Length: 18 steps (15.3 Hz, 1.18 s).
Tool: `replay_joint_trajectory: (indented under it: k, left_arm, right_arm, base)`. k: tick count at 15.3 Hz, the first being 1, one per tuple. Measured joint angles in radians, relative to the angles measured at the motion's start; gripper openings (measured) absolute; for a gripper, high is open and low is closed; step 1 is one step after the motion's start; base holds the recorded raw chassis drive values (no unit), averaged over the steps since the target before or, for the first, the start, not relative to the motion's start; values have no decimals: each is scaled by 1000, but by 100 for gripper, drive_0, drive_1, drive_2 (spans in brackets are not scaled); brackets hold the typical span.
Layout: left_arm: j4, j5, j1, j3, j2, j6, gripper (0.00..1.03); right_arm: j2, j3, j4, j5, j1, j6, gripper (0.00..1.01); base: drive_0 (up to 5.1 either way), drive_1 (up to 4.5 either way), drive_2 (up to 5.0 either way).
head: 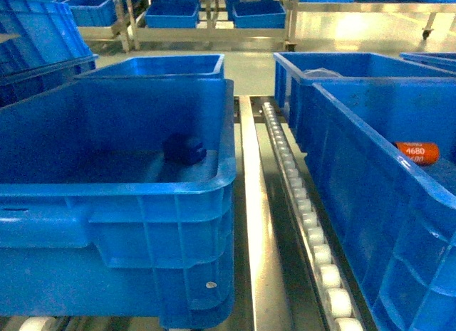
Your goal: Sort blue parts and orange caps into right shelf containers
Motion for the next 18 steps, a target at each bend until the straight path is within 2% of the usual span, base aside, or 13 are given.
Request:
replay_joint_trajectory:
  k: [2, 3, 4, 5, 15, 18]
  left_arm:
    - [-27, 0, 0, 0, -28, 0, 2]
    - [-142, 0, 0, 2, -103, 0, 2]
    - [-216, -2, 0, 0, -182, 1, 2]
    - [-190, -2, 0, 8, -193, 2, 2]
    - [-206, 0, 0, 0, -194, 3, 2]
    - [-206, 0, 0, 0, -194, 4, 41]
  right_arm:
    - [-29, 0, -30, 0, 0, 0, 1]
    - [-49, 0, -56, 0, 0, 0, 1]
    - [-137, 0, -193, -3, 0, 0, 1]
    - [-209, 0, -211, 0, 0, 0, 1]
    - [-208, 0, -219, 0, 0, 2, 2]
    - [-208, 0, -219, 0, 0, 2, 42]
  base:
    - [0, 0, 0]
    - [0, 0, 0]
    - [0, 0, 0]
    - [0, 0, 0]
    - [0, 0, 0]
    - [0, 0, 0]
